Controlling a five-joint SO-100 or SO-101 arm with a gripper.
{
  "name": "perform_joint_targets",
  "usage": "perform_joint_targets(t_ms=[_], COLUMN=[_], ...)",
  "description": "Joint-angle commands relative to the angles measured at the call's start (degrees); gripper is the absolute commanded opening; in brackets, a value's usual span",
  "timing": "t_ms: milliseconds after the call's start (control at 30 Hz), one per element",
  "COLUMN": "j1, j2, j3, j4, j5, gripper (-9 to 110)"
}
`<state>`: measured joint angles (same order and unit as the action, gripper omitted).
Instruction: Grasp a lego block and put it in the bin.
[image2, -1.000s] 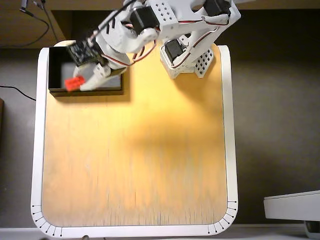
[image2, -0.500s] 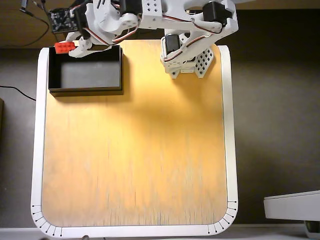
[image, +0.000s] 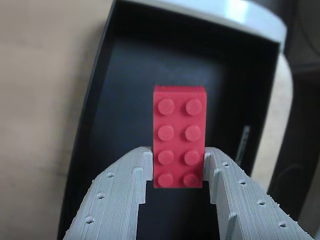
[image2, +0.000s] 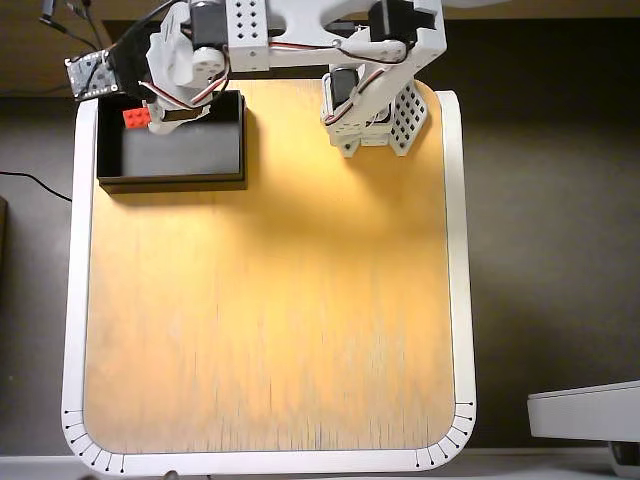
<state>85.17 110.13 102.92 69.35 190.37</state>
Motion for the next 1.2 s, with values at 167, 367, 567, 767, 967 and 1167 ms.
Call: perform_joint_targets(t_ms=[167,367,567,767,967,1167], j1=[0.88,0.88,0.88,1.05,1.49,2.20], j2=[-6.50,-9.67,-12.83,-14.06,-14.24,-14.15], j3=[-5.27,-4.04,-3.87,0.35,2.11,2.11], j4=[-0.53,-0.53,-0.62,-6.15,-8.61,-8.61], j5=[-0.18,0.09,0.97,3.08,5.36,6.15], gripper=[0,0,0,0,10,18])
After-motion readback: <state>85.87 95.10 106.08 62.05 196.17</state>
